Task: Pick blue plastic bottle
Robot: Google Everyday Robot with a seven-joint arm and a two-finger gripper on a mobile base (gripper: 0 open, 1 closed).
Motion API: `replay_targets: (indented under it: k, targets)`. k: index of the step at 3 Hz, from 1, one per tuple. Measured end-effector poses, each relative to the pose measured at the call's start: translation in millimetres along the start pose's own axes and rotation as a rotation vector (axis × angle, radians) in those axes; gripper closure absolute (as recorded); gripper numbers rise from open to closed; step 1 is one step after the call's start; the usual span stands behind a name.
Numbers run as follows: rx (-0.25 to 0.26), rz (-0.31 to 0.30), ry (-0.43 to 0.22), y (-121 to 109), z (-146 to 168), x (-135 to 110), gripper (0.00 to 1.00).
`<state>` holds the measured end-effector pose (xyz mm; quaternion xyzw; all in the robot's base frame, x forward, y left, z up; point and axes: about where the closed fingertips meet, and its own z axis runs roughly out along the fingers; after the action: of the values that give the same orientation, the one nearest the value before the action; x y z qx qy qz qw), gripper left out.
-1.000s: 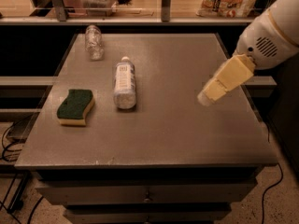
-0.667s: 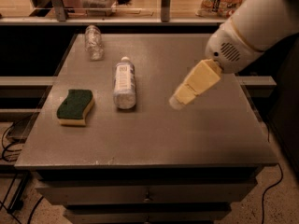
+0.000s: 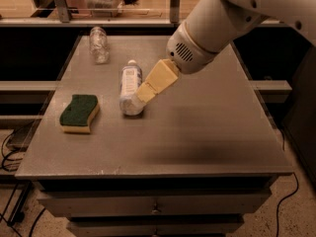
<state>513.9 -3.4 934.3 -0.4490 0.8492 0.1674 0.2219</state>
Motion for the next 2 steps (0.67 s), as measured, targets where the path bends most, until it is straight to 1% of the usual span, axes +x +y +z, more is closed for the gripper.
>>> replay_targets:
  k: [1, 2]
  targets:
    - [0.0, 0.0, 0.0, 0, 0, 0, 0.0]
    - [-0.005, 0.061, -0.046, -6, 12, -11, 0.0]
